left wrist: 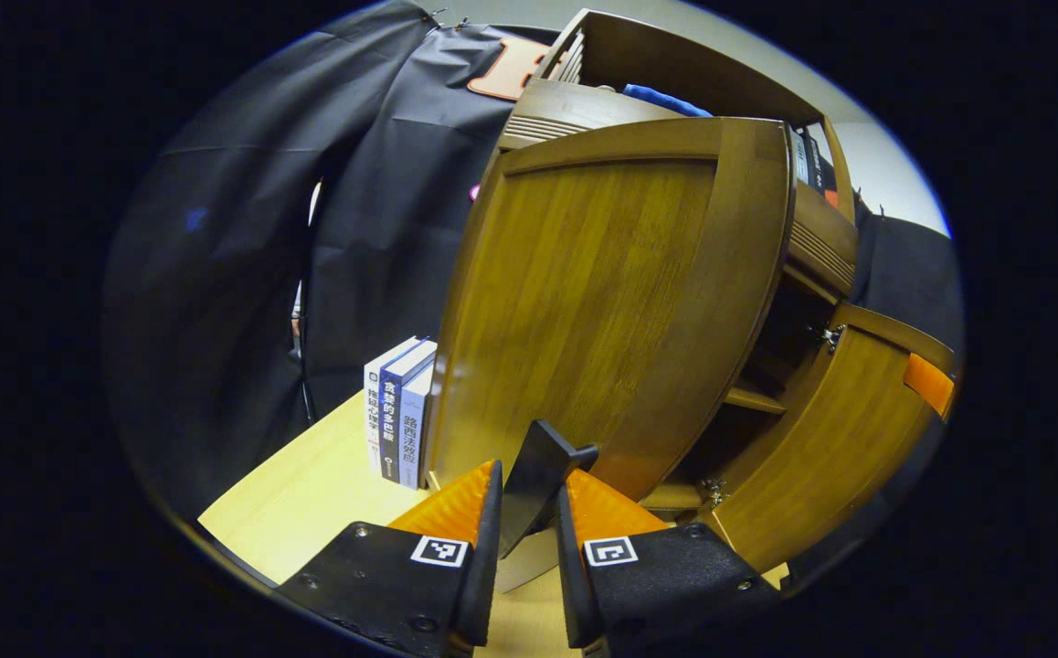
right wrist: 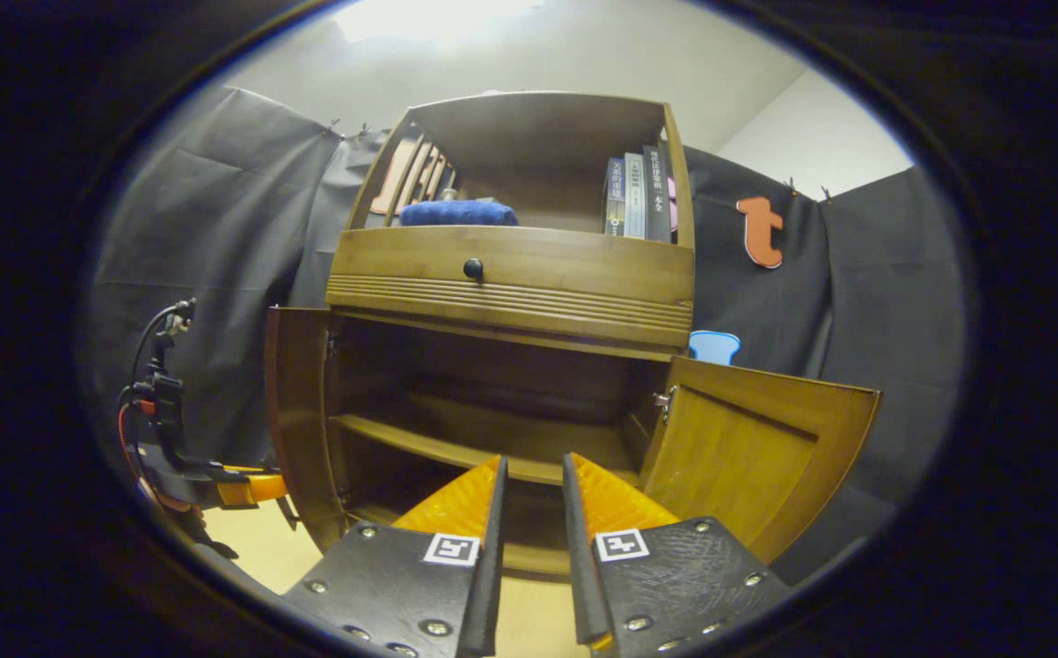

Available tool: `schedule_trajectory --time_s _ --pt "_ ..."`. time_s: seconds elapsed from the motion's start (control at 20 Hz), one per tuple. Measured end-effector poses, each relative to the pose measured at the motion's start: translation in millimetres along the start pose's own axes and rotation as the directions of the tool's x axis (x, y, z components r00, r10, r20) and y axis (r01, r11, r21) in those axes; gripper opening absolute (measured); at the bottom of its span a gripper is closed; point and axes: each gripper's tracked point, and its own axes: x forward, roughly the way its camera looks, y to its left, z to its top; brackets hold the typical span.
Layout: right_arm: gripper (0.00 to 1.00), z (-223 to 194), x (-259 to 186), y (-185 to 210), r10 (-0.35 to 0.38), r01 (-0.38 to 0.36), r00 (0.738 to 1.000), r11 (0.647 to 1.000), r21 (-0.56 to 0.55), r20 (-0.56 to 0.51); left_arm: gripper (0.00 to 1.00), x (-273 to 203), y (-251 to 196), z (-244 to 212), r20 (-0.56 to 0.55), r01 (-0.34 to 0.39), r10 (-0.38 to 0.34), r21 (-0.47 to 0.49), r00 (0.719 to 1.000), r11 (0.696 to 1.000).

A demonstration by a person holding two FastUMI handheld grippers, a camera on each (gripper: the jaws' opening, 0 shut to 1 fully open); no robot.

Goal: Open the right door of the double-door shoe cabinet with the right hand, and open the left door with the left hand.

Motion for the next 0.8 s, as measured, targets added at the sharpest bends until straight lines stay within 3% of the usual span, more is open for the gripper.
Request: schedule_trajectory --time_s 0.35,0.55,0.6,0.7,0.75,0.8 --pt "0.32 -2.9 10.6 15.2 0.046 -0.046 0.999 0.999 0.012 -0.008 0.34 -9.4 36.2 4.5 0.022 -0.080 0.080 -0.018 0.997 0.997" --pt "0.32 -5.6 17.9 27.0 0.073 -0.073 0.997 0.997 0.017 -0.013 0.26 -14.5 61.8 9.2 0.036 -0.124 0.124 -0.017 0.992 0.992" --pt "0.34 -6.3 20.1 30.6 0.080 -0.080 0.997 0.997 0.016 -0.012 0.34 -15.9 66.0 11.0 0.039 -0.121 0.122 -0.018 0.992 0.992" --pt "0.38 -8.1 24.6 37.1 0.094 -0.094 0.995 0.995 0.019 -0.014 0.34 -18.4 72.2 11.1 0.041 -0.114 0.115 -0.016 0.993 0.993" --pt "0.38 -8.4 25.7 39.4 0.101 -0.101 0.995 0.995 0.021 -0.014 0.26 -20.5 72.5 12.1 0.039 -0.111 0.111 -0.011 0.993 0.994" --pt "0.26 -8.7 28.1 41.9 0.108 -0.107 0.994 0.994 0.023 -0.013 0.26 -21.6 73.1 12.3 0.039 -0.107 0.107 -0.005 0.993 0.994"
